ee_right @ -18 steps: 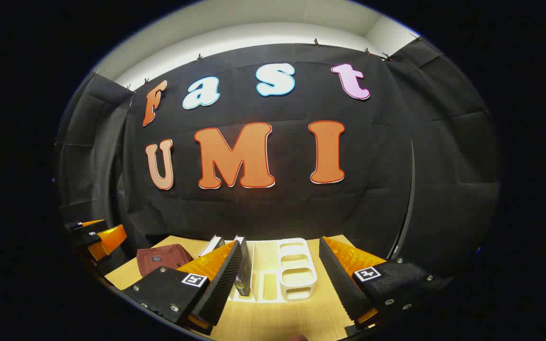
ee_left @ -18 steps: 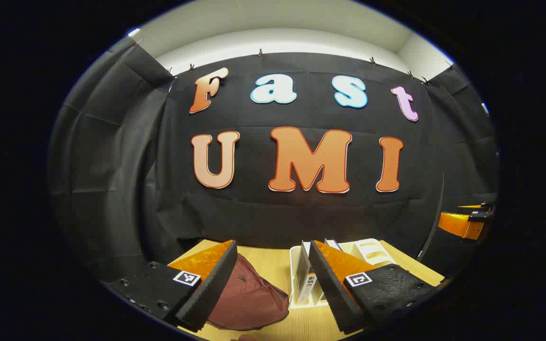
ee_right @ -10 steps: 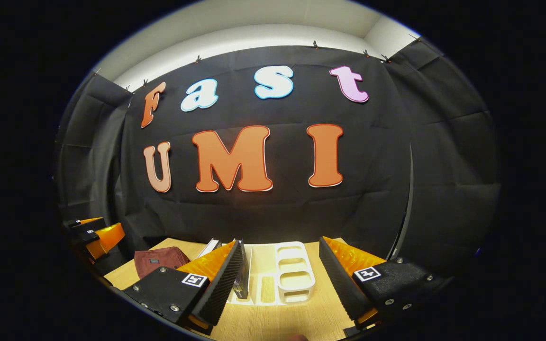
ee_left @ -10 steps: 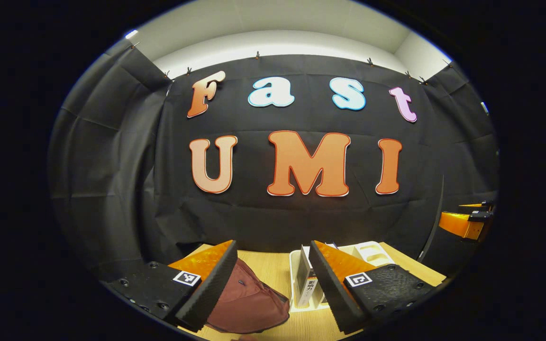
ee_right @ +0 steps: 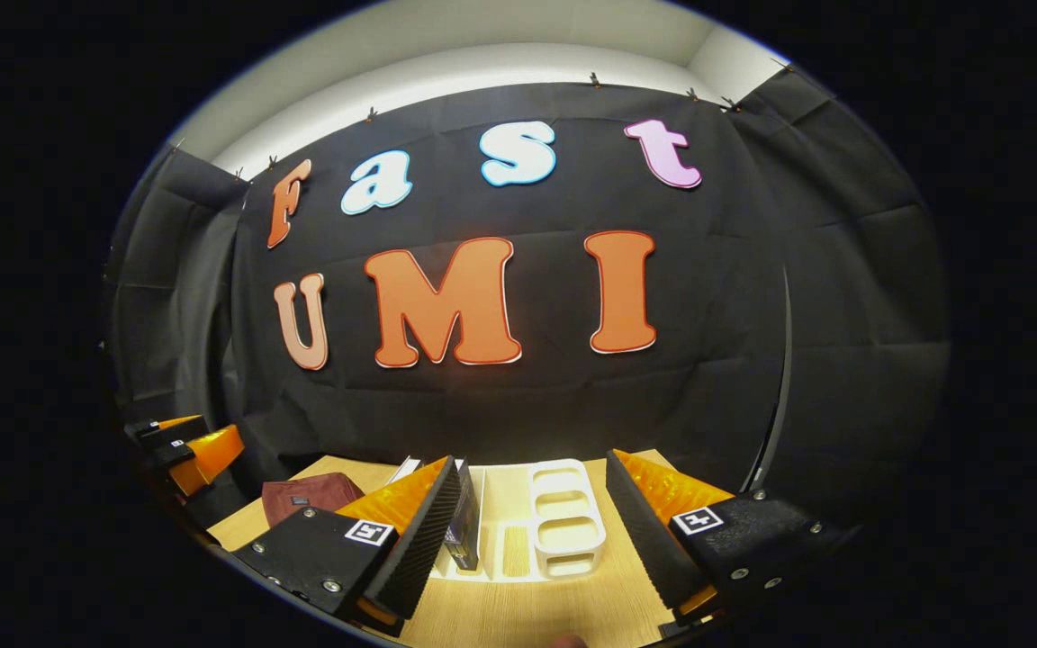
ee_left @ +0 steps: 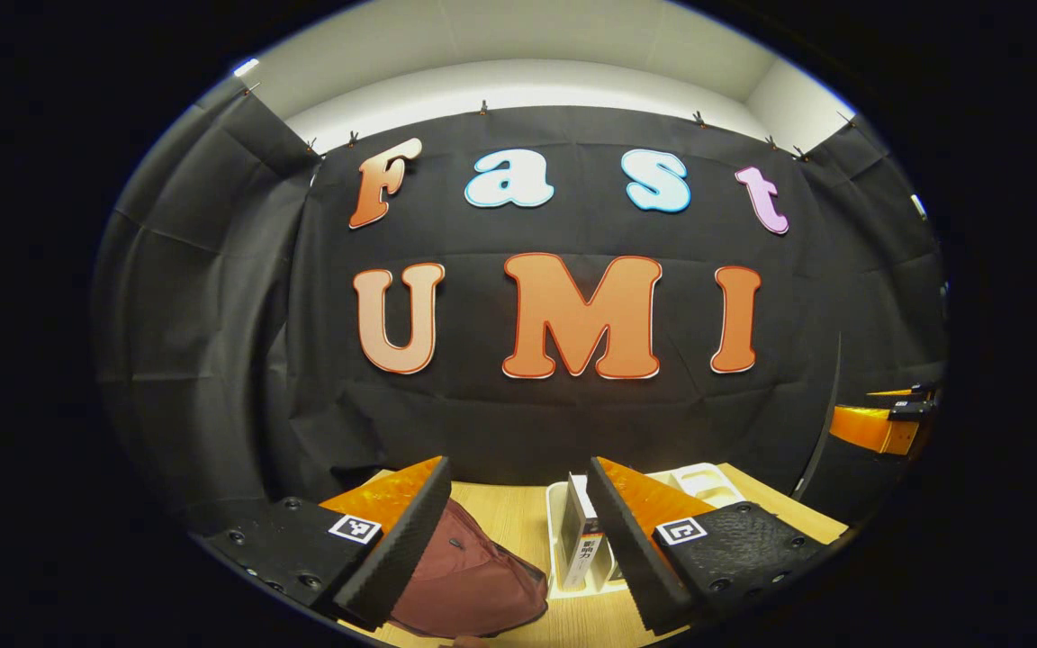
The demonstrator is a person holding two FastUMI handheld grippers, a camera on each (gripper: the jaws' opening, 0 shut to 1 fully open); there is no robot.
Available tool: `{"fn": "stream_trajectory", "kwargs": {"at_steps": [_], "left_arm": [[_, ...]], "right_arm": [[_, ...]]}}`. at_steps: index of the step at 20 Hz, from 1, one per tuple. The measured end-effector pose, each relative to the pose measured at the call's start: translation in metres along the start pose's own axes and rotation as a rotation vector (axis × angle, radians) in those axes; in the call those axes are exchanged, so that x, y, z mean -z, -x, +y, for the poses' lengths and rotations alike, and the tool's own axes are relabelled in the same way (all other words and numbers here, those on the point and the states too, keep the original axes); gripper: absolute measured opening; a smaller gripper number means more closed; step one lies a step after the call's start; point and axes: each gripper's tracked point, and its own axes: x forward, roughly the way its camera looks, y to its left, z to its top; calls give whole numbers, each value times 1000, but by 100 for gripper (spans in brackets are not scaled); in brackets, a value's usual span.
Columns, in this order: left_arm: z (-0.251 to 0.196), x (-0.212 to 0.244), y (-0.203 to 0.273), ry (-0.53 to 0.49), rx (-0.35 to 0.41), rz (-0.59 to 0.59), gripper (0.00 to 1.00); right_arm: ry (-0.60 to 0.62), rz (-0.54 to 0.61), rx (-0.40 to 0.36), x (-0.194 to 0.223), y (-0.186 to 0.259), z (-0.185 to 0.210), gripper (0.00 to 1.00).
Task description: Open the schoolbag, grab two books from the bookshelf and put them into the schoolbag.
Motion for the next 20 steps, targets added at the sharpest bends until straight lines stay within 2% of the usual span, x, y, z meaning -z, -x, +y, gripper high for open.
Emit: {"fn": "stream_trajectory", "kwargs": {"at_steps": [3, 4, 5, 14, 20], "left_arm": [[6, -4, -1, -5, -8, -6, 94], [7, -6, -1, -1, -10, -14, 94], [8, -10, 0, 5, -9, -23, 95], [1, -20, 2, -3, 30, -59, 95], [6, -23, 1, -21, 19, -75, 94]], "right_arm": [[1, -12, 10, -4, 1, 0, 96], [1, -11, 5, -4, 1, 1, 100], [3, -7, 2, -3, 1, 2, 96], [7, 1, 3, 0, 5, 4, 96], [16, 15, -2, 5, 4, 6, 96]]}}
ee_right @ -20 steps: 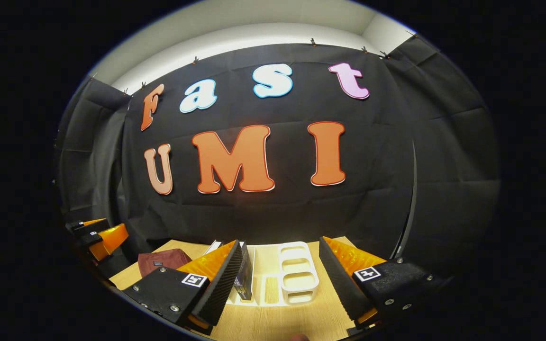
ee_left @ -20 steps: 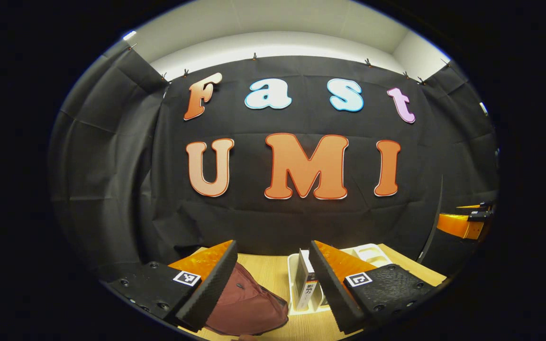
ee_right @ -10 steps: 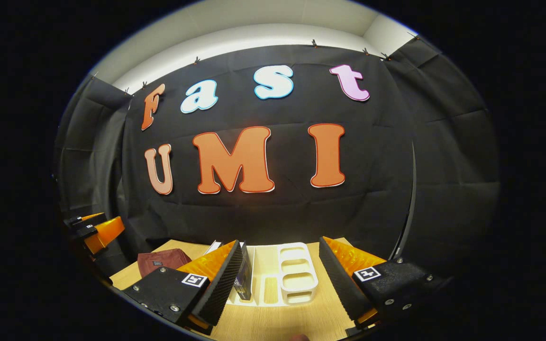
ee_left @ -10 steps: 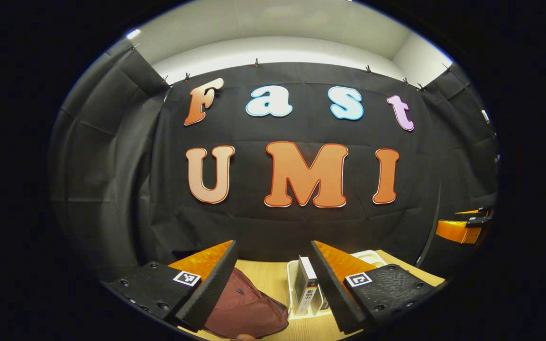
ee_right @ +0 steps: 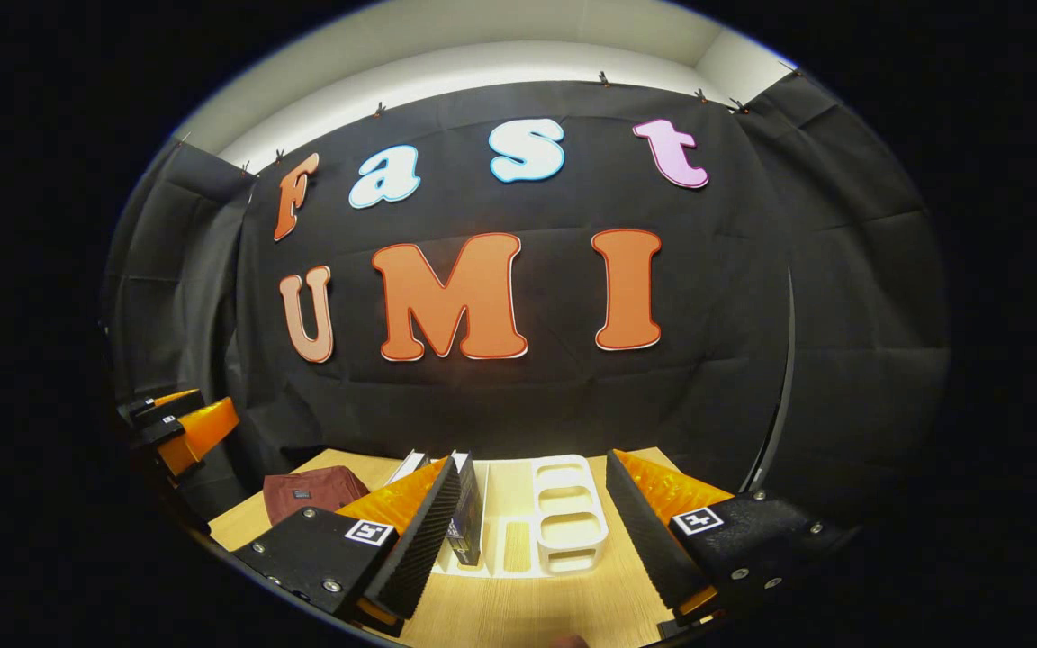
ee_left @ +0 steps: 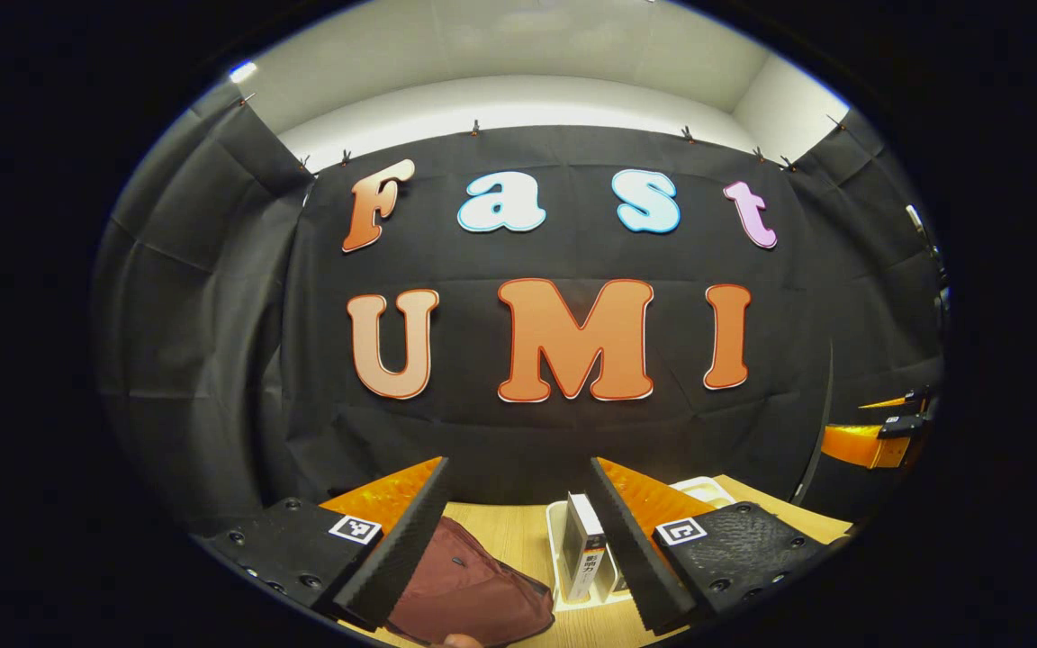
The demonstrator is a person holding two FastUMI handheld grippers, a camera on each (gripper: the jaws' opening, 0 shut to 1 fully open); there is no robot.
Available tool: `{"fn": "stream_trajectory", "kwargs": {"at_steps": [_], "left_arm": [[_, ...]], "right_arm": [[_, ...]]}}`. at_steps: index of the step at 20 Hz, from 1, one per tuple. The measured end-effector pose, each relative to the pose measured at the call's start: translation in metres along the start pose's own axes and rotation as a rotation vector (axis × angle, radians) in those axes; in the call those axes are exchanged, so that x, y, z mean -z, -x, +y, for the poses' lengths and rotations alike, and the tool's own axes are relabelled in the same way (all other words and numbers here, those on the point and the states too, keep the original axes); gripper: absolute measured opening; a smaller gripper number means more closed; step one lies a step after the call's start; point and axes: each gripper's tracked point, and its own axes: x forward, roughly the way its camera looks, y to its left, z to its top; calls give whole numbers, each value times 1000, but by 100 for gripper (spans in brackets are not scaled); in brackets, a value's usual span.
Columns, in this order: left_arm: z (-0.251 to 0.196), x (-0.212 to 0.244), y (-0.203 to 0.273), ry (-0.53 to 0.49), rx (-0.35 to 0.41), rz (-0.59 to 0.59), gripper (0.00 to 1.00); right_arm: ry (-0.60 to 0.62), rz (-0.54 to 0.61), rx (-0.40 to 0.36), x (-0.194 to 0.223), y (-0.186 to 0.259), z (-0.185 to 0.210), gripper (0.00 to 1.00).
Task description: Open the schoolbag, grab two books from the bookshelf and put them into the schoolbag.
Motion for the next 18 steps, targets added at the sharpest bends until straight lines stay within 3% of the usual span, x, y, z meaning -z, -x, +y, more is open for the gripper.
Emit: {"fn": "stream_trajectory", "kwargs": {"at_steps": [7, 8, 9, 14, 18], "left_arm": [[5, 8, 0, 14, -23, 15, 94], [5, 12, -1, 9, -20, 22, 94], [6, 17, -1, -1, -17, 30, 94], [6, 51, 0, -62, 13, 76, 94], [5, 105, 6, -188, 52, 158, 96]], "right_arm": [[-5, 5, 8, 1, -2, -5, 96], [-8, 9, 11, 3, -1, -6, 100], [-9, 16, 15, 5, -1, -7, 96], [4, 44, 30, 17, 0, -11, 96], [16, 58, 44, 23, 1, -18, 96]]}}
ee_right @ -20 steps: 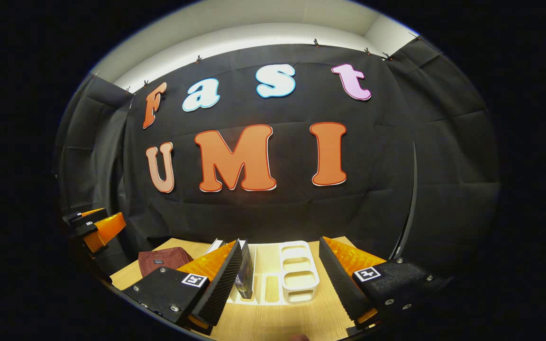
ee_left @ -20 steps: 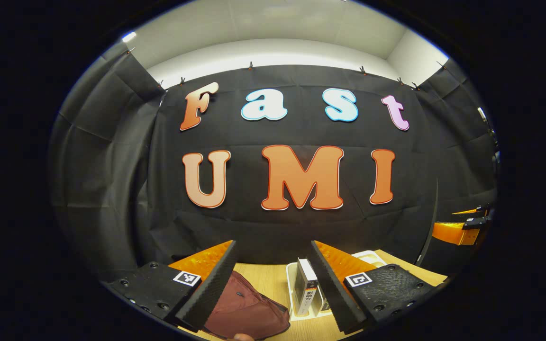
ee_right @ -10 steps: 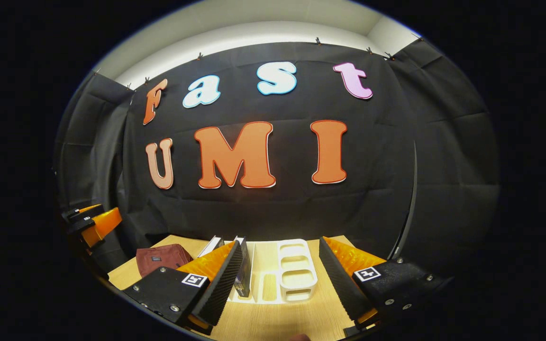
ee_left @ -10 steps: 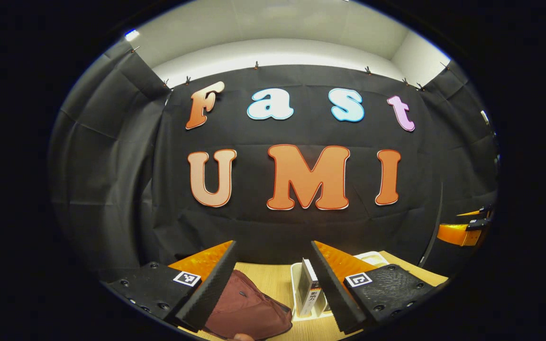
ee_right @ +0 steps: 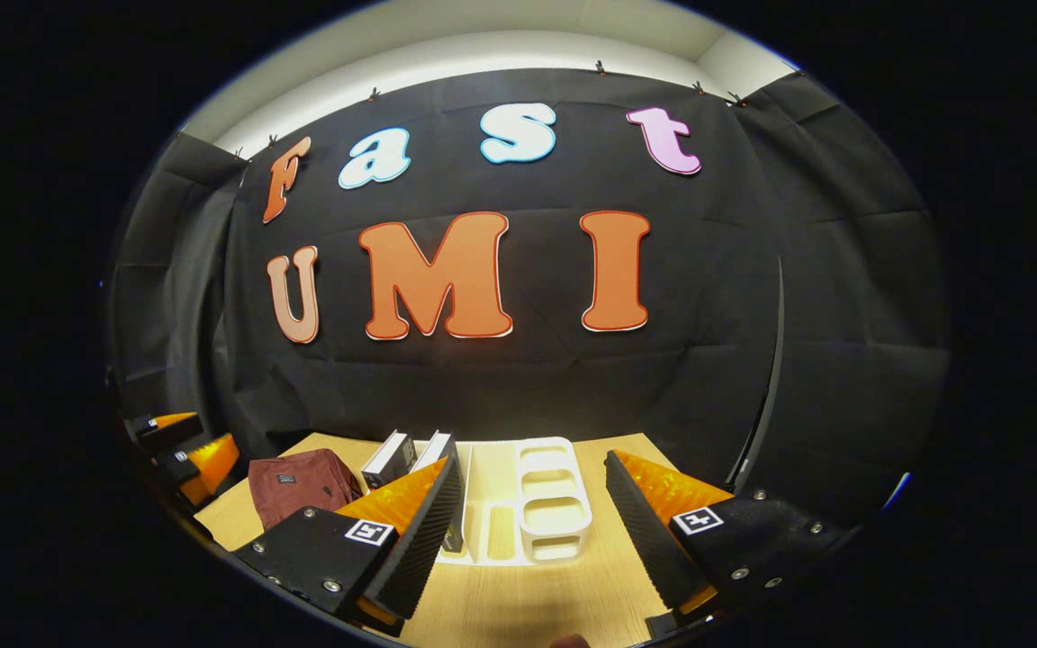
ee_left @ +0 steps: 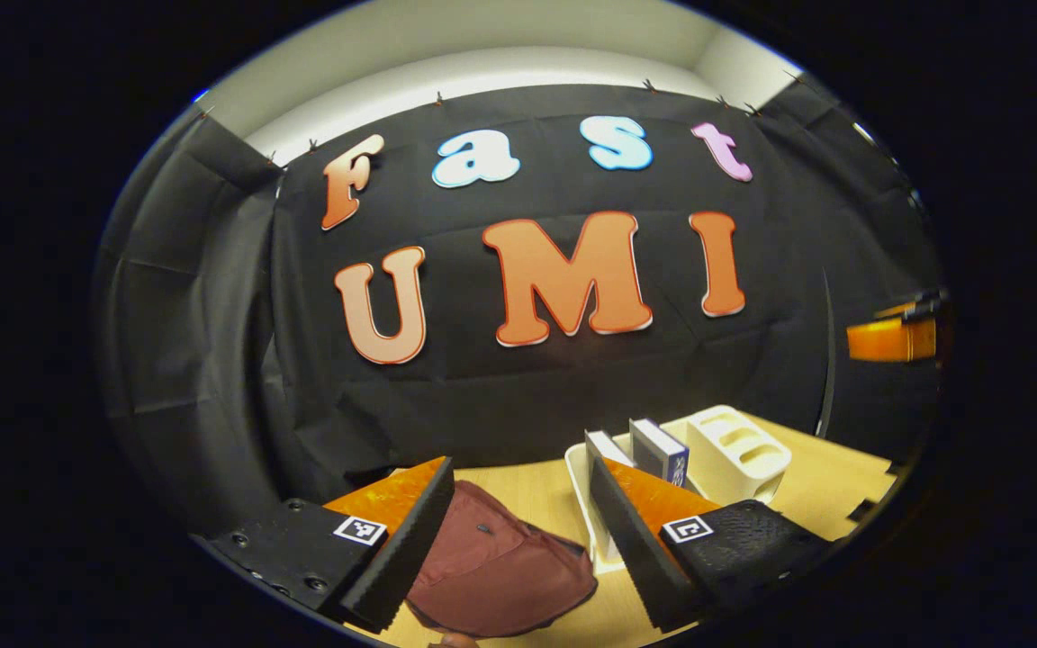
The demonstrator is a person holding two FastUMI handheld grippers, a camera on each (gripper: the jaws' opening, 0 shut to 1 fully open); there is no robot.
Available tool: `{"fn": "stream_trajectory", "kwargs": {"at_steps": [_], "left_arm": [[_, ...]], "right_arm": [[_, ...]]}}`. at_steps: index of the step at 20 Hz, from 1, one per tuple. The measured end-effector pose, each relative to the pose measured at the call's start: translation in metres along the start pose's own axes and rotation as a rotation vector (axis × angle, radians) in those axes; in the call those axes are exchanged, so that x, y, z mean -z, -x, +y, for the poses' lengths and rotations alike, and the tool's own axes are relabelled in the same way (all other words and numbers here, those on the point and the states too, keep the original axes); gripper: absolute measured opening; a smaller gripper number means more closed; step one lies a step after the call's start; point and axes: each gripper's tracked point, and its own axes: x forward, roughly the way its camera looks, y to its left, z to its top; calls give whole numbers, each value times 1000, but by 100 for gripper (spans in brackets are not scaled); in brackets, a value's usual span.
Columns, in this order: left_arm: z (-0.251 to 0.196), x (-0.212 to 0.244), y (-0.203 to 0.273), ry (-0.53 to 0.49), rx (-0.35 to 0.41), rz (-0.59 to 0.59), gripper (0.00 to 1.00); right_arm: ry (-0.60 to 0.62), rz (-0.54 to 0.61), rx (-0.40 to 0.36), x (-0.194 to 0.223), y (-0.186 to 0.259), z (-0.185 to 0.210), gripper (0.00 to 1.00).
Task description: Open the schoolbag, grab two books from the bookshelf and put them into the schoolbag.
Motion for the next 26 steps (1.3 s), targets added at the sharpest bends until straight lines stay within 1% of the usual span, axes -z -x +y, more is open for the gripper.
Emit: {"fn": "stream_trajectory", "kwargs": {"at_steps": [1, 2, 3, 5, 6, 8, 12, 15, 18, 21, 23, 24, 25, 26], "left_arm": [[-9, 16, 0, -22, 34, 17, 95], [-20, 35, 0, -34, 64, 41, 100], [-26, 57, 0, -48, 81, 80, 95], [-37, 105, -6, -103, 113, 167, 95], [-48, 130, -8, -133, 145, 229, 96], [-55, 168, -10, -183, 157, 333, 97], [-59, 229, -18, -288, 161, 450, 98], [-62, 262, -24, -295, 187, 540, 98], [-57, 287, -28, -349, 196, 605, 98], [-52, 302, -35, -369, 204, 641, 98], [-45, 304, -33, -390, 198, 660, 98], [-40, 306, -35, -408, 192, 664, 98], [-38, 307, -36, -421, 192, 670, 98], [-38, 309, -36, -427, 195, 675, 98]], "right_arm": [[0, 8, 5, 2, 0, -2, 96], [-3, 19, 8, 6, 1, -4, 96], [-8, 30, 10, 10, 0, -5, 96], [-10, 54, 25, 16, 2, -11, 96], [-5, 65, 36, 20, 2, -14, 96], [9, 85, 62, 27, 3, -21, 96], [38, 125, 96, 38, 7, -34, 96], [42, 145, 115, 42, 7, -40, 96], [25, 159, 109, 46, 5, -36, 96], [26, 173, 101, 51, 2, -34, 96], [20, 189, 94, 56, -1, -32, 97], [14, 195, 89, 58, -2, -30, 100], [9, 201, 85, 60, -5, -29, 97], [5, 207, 83, 61, -6, -28, 100]]}}
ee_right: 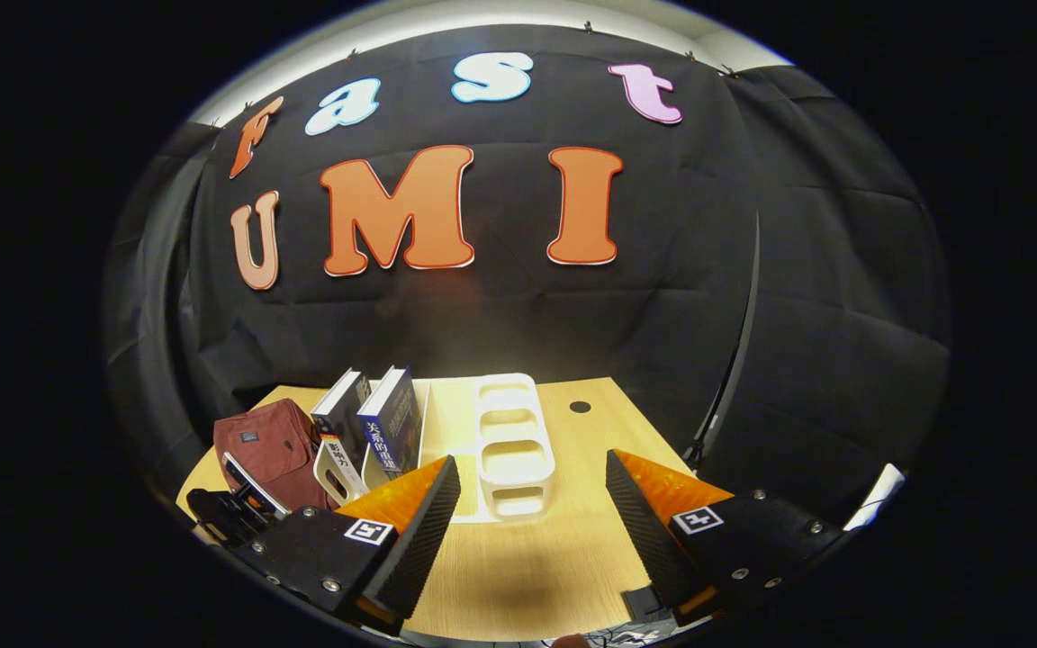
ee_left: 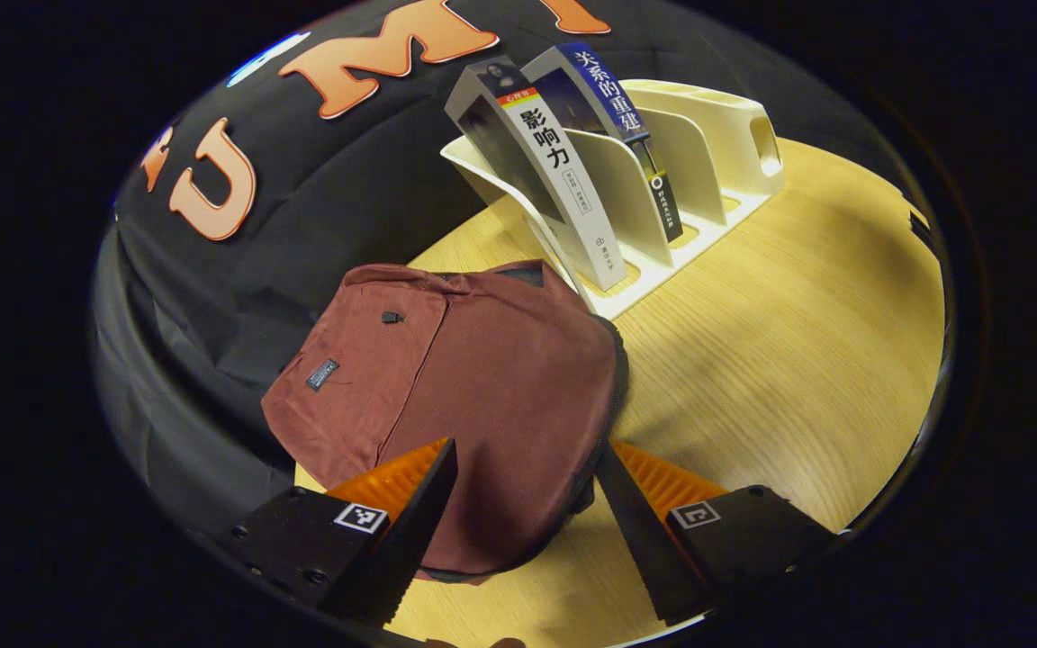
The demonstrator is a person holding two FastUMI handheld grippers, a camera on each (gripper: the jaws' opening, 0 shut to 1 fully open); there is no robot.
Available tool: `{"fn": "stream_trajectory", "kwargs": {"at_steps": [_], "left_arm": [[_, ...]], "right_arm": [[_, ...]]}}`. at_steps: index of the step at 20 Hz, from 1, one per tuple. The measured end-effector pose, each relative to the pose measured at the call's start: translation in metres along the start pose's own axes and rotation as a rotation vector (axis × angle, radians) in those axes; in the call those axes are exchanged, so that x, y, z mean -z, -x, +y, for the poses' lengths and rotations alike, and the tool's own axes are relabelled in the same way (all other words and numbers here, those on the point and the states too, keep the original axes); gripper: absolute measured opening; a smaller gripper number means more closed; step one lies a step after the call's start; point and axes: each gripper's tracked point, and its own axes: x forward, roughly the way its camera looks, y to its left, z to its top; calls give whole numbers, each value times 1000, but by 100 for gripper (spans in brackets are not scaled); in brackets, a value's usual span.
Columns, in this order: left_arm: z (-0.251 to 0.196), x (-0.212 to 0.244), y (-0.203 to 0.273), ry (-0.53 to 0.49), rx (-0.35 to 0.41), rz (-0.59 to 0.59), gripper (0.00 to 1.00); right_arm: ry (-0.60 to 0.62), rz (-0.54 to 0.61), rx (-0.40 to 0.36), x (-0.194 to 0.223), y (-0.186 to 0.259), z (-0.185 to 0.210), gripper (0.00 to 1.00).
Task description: Open the schoolbag, grab two books from the bookshelf and put them into the schoolbag.
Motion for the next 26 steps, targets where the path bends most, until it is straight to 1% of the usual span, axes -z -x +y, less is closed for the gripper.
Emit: {"fn": "stream_trajectory", "kwargs": {"at_steps": [1, 2, 3, 5, 6, 9, 10, 11, 12, 13, 14, 15, 16, 17, 18, 20, 22, 24, 26], "left_arm": [[0, 1, -2, -4, 2, 10, 98], [1, 2, -4, -9, 2, 16, 98], [1, 1, -6, -9, 7, 17, 98], [-3, 2, -7, 2, 30, 21, 95], [-4, 2, -7, 5, 35, 26, 90], [-8, -1, -5, 0, 60, 22, 80], [-9, -3, -5, -5, 66, 17, 71], [-10, -4, -4, -12, 71, 15, 65], [-9, -7, -3, -24, 61, 5, 49], [-8, -8, -4, -38, 55, 3, 39], [-8, -10, -5, -53, 49, 2, 34], [-7, -12, -7, -67, 41, -1, 36], [-7, -11, -6, -78, 40, 4, 19], [-8, -10, -8, -85, 42, 12, 13], [-9, -8, -8, -96, 44, 23, 10], [-10, -9, -11, -132, 46, 34, 6], [-10, -8, -11, -153, 50, 51, 5], [-11, -8, -10, -191, 59, 77, 5], [-11, -9, -11, -235, 57, 106, 5]], "right_arm": [[-2, 4, -3, 0, -2, 1, 100], [-5, 8, -5, 1, -5, 2, 97], [-6, 10, -7, 1, -7, 3, 97], [-11, 14, -9, 2, -9, 4, 97], [-12, 18, -8, 3, -10, 4, 97], [-18, 30, -6, 5, -14, 2, 97], [-22, 30, -6, 6, -14, 2, 97], [-27, 28, -4, 5, -15, 1, 97], [-31, 27, -1, 6, -16, -1, 97], [-35, 25, 1, 6, -16, -2, 97], [-39, 26, 4, 8, -17, -4, 97], [-44, 27, 7, 9, -17, -7, 97], [-50, 30, 11, 11, -17, -10, 97], [-59, 35, 17, 14, -18, -14, 97], [-70, 43, 23, 16, -18, -18, 97], [-95, 56, 30, 20, -18, -23, 97], [-90, 48, 32, 18, -18, -26, 97], [-76, 32, 1, 11, -16, -23, 97], [-88, 30, -64, 4, -18, -16, 97]]}}
